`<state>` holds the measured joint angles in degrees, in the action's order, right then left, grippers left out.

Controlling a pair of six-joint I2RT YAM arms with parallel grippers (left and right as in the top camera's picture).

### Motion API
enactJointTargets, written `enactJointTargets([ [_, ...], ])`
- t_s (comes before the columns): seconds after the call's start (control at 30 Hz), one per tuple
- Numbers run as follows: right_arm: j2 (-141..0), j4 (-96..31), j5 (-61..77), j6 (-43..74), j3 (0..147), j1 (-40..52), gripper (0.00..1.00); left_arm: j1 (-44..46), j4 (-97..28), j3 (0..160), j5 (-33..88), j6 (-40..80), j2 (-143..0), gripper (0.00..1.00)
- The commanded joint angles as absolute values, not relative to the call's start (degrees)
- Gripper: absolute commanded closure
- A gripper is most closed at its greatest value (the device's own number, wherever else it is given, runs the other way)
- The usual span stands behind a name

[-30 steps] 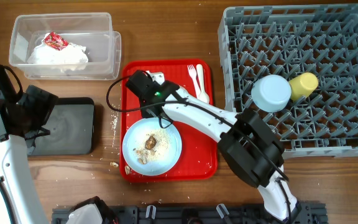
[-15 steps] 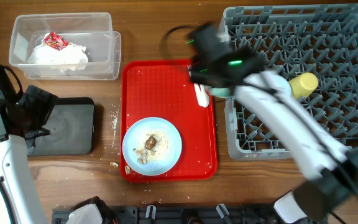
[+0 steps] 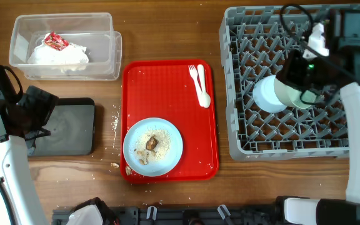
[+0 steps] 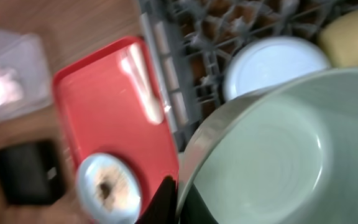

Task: Sort waste into correct bins and load items into the dishwasher rack
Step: 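Carry the green bowl into the rack and lower it down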

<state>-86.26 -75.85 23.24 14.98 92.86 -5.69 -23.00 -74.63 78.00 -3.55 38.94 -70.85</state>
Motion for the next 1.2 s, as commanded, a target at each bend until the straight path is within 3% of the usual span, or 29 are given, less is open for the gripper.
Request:
enactJointTargets([
  [0.0, -85.8, -76.3, 46.4, 1.5, 87.3, -10.9, 0.96, -23.4, -74.6, 78.0, -3.7, 39.7, -70.4, 0.0],
  [0.37, -85.9, -75.0, 64.4, -9.1, 69.0, -16.0, 0.96, -23.4, -74.6, 78.0, -3.7, 39.7, -70.4, 0.0],
  [0.77, -89.1, -70.6, 63.7, -7.3, 64.1, -18.0, 0.96, -23.4, -74.6, 78.0, -3.7, 39.7, -70.4, 0.0],
  [1.17, -89.5, -70.2, 49.5, -1.7, 64.1, -18.0, 0.94, -23.4, -74.6, 78.0, -3.7, 39.7, -70.4, 0.0],
])
